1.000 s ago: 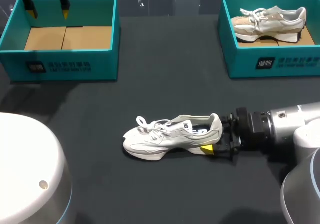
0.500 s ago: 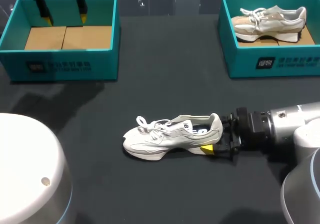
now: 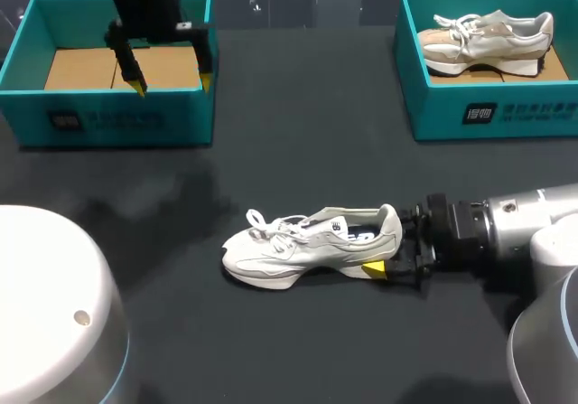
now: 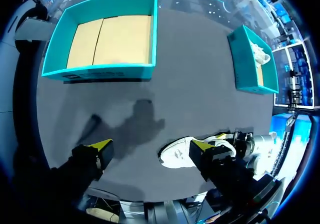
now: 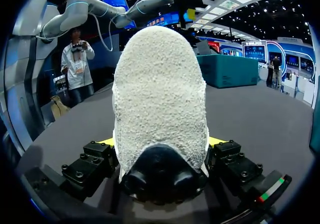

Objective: Take the shoe out of the shoebox, open the shoe tongue, remove and reinsert the insole, then place the shoe into the shoebox

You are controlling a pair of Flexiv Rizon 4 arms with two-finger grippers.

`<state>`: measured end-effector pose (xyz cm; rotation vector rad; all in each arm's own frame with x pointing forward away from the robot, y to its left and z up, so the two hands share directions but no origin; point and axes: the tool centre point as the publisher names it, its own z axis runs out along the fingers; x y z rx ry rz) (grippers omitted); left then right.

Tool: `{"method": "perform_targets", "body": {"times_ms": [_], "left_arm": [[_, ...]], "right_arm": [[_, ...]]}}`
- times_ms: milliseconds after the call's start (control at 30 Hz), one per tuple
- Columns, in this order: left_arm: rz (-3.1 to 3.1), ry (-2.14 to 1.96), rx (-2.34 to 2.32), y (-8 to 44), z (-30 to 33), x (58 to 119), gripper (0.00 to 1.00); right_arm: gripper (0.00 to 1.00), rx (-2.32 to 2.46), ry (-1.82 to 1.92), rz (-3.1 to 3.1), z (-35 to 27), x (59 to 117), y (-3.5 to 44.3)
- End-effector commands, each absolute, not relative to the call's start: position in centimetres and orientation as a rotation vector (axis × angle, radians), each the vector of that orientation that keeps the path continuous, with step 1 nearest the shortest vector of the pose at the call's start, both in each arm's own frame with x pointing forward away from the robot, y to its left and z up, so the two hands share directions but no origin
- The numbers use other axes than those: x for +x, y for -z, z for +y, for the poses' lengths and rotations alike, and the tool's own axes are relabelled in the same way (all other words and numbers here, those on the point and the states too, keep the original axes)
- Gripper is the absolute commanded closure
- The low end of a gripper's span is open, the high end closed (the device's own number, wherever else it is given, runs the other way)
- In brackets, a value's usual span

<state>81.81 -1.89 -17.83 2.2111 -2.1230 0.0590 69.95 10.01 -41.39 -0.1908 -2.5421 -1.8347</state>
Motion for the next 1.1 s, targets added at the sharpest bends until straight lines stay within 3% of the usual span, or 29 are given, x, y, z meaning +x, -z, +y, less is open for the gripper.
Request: {"method": "perform_targets", "body": {"times_ms": [33, 500, 1100], "left_arm": [[-2.161, -0.11, 2.266, 18.3, -4.7, 78.6, 0.0], [-2.165, -0.038, 2.226, 20.2, -12.1, 72.0, 0.0], [-2.177, -0.026, 2.226, 20.5, -13.0, 71.7, 0.0]], "right_arm": [[1.0, -0.193, 1.829, -2.545, 10.0, 69.9, 41.3], [1.0, -0.193, 1.829, -2.545, 10.0, 69.9, 41.3], [1.0, -0.193, 1.829, -2.545, 10.0, 69.9, 41.3]]}}
